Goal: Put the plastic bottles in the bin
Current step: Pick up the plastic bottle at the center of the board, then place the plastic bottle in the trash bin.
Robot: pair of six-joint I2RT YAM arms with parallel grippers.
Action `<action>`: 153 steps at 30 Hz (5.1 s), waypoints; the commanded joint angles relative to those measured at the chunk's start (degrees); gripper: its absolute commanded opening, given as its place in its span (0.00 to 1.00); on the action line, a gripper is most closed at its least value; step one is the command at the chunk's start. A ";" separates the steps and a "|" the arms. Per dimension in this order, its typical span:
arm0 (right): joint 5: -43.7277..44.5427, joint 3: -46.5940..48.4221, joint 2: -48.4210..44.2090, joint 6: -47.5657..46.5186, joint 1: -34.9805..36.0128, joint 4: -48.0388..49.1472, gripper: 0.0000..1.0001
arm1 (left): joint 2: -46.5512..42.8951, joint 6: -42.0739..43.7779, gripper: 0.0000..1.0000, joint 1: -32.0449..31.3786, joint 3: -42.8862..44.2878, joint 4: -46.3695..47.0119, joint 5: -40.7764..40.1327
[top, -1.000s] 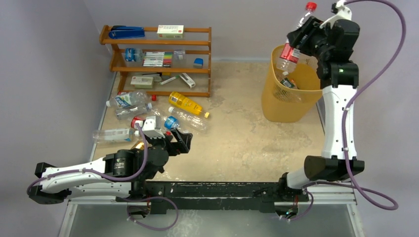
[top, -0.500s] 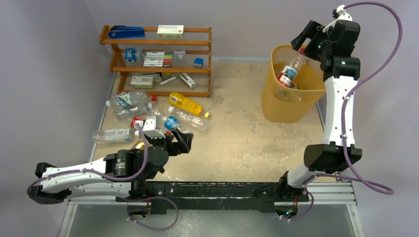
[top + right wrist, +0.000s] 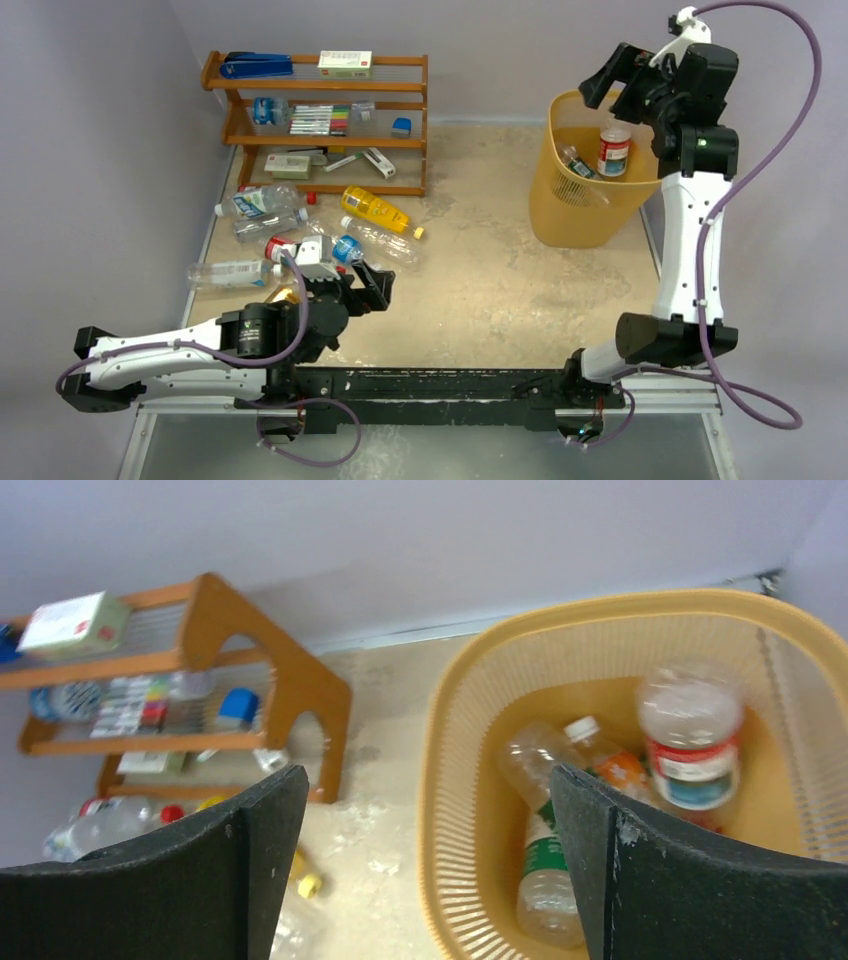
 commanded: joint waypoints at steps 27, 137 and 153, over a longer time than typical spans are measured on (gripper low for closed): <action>-2.70 -34.74 5.70 -0.91 48.56 31.90 0.89 | -7.61 -18.93 0.95 -0.41 5.51 -26.14 -13.08; -5.27 -23.09 -7.89 -2.17 0.48 12.39 0.31 | -6.98 -14.83 0.94 -0.41 2.16 -17.77 -9.94; -5.59 -20.55 -5.76 -1.89 -3.10 11.17 0.65 | -6.31 -14.91 0.95 -0.41 1.27 -17.09 -9.70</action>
